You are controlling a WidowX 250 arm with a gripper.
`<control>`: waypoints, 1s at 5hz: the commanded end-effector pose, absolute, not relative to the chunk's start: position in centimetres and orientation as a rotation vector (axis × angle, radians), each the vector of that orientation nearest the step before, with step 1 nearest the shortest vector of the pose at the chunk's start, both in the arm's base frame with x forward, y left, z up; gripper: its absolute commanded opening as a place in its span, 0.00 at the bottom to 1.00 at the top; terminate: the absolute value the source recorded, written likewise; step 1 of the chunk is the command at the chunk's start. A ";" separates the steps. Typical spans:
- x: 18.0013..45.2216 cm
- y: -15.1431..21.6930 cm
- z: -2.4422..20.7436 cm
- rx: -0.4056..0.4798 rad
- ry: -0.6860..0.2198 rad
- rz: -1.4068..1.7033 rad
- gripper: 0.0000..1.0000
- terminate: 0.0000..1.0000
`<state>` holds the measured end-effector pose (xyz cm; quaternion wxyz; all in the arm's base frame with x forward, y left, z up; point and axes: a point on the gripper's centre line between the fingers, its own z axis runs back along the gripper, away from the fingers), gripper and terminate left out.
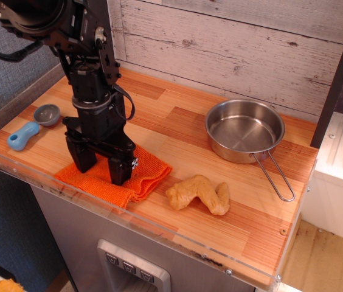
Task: Move the orange cloth and place it at the bottom the table.
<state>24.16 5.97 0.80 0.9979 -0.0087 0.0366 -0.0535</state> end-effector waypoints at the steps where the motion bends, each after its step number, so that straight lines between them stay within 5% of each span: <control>1: 28.3 3.6 6.0 0.025 -0.121 -0.165 1.00 0.00; 3: 28.8 3.6 11.3 0.006 -0.180 -0.119 1.00 0.00; 5: 28.3 4.4 11.5 0.001 -0.151 -0.097 1.00 0.00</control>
